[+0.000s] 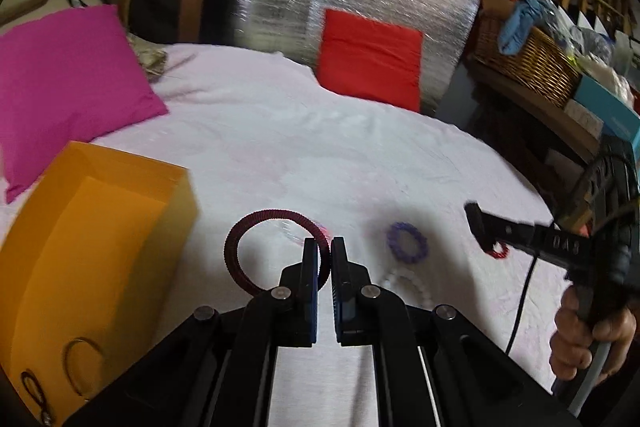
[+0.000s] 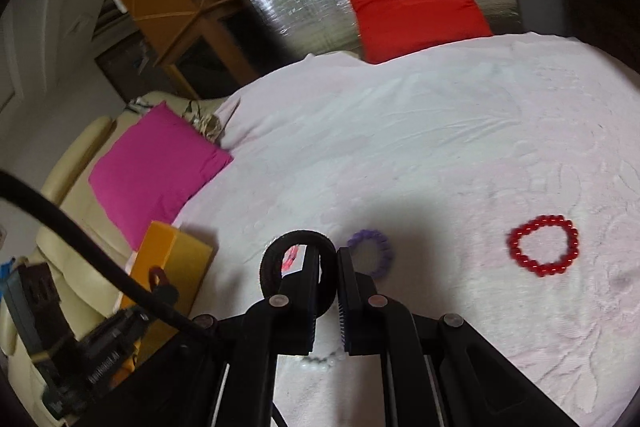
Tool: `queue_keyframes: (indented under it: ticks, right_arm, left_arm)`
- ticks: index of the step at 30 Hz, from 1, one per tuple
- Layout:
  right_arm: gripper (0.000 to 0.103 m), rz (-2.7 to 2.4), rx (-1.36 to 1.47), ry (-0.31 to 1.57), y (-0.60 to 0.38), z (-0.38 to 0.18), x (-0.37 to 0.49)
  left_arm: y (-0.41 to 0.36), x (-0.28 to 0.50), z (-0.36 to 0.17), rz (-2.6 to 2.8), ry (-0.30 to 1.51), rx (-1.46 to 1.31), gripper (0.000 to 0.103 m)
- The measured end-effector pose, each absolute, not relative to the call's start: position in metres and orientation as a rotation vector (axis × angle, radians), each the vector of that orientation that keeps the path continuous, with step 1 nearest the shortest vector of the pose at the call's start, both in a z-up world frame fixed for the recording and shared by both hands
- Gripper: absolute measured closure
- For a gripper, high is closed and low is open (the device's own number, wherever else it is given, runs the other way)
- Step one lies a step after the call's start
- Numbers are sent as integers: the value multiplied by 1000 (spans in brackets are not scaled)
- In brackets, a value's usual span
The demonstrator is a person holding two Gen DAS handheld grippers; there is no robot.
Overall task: Organize jewelry
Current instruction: 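Carry the black ring and dark red bangle into the orange box and release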
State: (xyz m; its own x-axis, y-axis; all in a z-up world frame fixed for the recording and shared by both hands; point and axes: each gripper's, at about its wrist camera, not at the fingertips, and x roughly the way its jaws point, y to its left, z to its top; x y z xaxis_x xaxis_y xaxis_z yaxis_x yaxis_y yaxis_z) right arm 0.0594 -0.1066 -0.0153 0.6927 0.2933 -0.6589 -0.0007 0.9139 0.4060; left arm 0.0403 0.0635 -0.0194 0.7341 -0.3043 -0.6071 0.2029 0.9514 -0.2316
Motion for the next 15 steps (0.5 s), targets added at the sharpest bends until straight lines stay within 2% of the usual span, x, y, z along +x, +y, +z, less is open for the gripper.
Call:
queue_keyframes:
  ticks: [11,15]
  right_arm:
    - [94,293,289,822,-22,-16,72]
    - [94,349,283,847,24,-18,86]
  left_arm:
    - [145,33,-11,16,620,-297,97]
    - [183,29,-20,138,647,-354,97]
